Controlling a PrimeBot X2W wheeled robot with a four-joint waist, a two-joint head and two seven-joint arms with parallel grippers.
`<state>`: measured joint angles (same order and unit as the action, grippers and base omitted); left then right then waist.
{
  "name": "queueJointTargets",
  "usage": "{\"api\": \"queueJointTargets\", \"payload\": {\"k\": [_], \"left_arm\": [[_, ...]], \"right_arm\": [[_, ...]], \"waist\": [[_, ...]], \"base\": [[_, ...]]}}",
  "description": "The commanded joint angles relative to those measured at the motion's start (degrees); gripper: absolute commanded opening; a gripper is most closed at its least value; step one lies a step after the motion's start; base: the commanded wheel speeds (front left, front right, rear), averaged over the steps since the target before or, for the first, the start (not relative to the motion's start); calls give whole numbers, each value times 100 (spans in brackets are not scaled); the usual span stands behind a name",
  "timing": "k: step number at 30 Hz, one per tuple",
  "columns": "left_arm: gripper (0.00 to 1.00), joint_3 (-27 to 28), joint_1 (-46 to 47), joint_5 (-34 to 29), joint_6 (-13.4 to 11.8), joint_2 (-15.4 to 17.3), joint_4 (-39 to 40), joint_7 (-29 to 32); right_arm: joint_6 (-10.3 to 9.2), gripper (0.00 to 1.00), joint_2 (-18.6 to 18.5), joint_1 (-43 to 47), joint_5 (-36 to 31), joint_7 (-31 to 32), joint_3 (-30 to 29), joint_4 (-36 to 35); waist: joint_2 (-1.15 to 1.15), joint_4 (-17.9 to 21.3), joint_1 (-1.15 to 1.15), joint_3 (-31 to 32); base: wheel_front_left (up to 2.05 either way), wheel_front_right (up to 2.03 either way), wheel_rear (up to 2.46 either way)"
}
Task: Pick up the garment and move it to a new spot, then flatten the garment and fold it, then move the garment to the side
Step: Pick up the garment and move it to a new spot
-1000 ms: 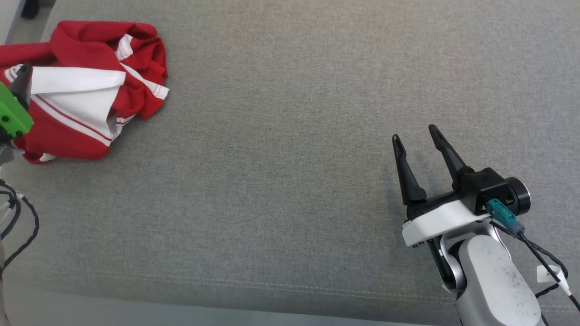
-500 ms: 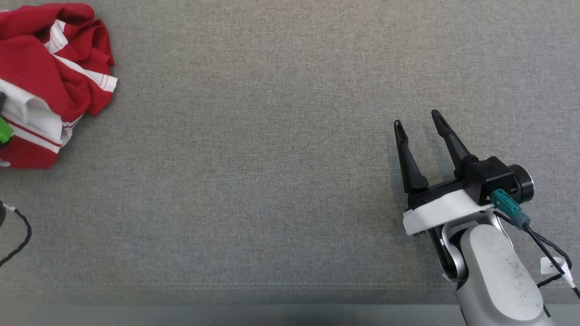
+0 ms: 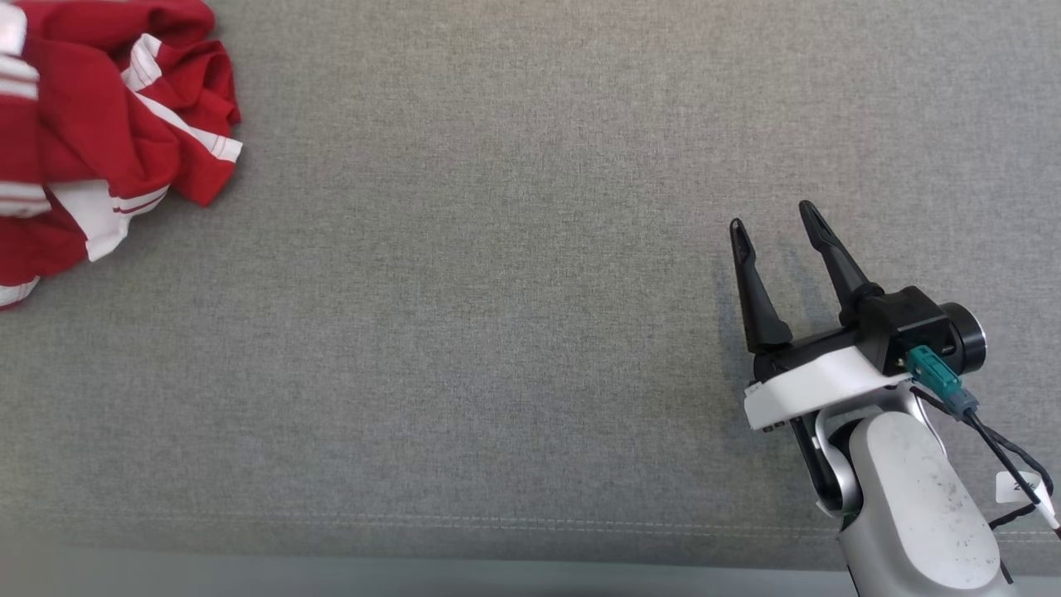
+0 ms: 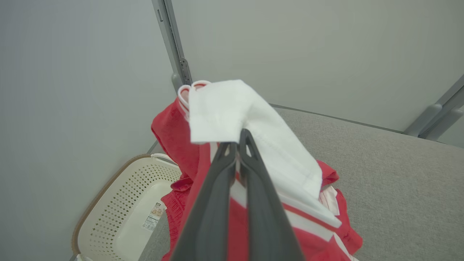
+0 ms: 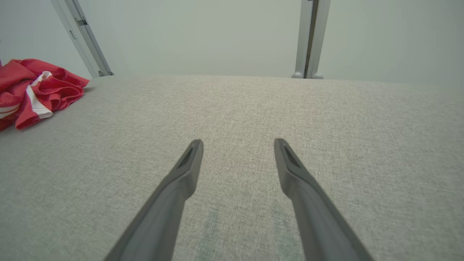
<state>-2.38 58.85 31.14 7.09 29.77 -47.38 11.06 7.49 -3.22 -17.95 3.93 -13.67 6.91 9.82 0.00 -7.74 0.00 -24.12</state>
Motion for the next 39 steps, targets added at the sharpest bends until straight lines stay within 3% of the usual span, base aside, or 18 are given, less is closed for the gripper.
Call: {"api": "queueJointTargets", "payload": {"k": [1, 10, 19, 25, 31, 35, 39], "left_arm": [[0, -25, 90, -66, -18, 77, 72, -73], [0, -134, -556, -241, -126, 144, 1651, -497], [0, -302, -2244, -486, -741, -48, 4700, -370], [0, -766, -3017, -704, -999, -299, 6083, -137], [0, -1390, -3353, -763, -991, -669, 6390, -57], [0, -1714, -3317, -652, -896, -935, 6194, -45], [0, -2157, -2950, -628, -696, -1298, 5583, -35]], "right_arm": [[0, 100, -22, 42, 42, -10, 3, 2], [0, 100, 11, 162, 142, -78, 20, 21], [0, 100, 24, 260, 325, -128, -19, 0], [0, 100, 24, 232, 493, -152, -18, -14], [0, 100, 25, 194, 658, -158, 6, -44], [0, 100, 26, 164, 746, -156, 31, -84], [0, 100, 25, 110, 933, -157, 121, -154]], "waist": [[0, -18, 0, 102], [0, 198, 0, 505], [0, 557, 0, 681], [0, 880, 0, 638], [0, 1263, 0, 575], [0, 1491, 0, 518], [0, 1989, 0, 368]], "base": [[0, 0, 0], [0, 0, 0], [0, 0, 0], [0, 0, 0], [0, 0, 0], [0, 0, 0], [0, 0, 0]]}}
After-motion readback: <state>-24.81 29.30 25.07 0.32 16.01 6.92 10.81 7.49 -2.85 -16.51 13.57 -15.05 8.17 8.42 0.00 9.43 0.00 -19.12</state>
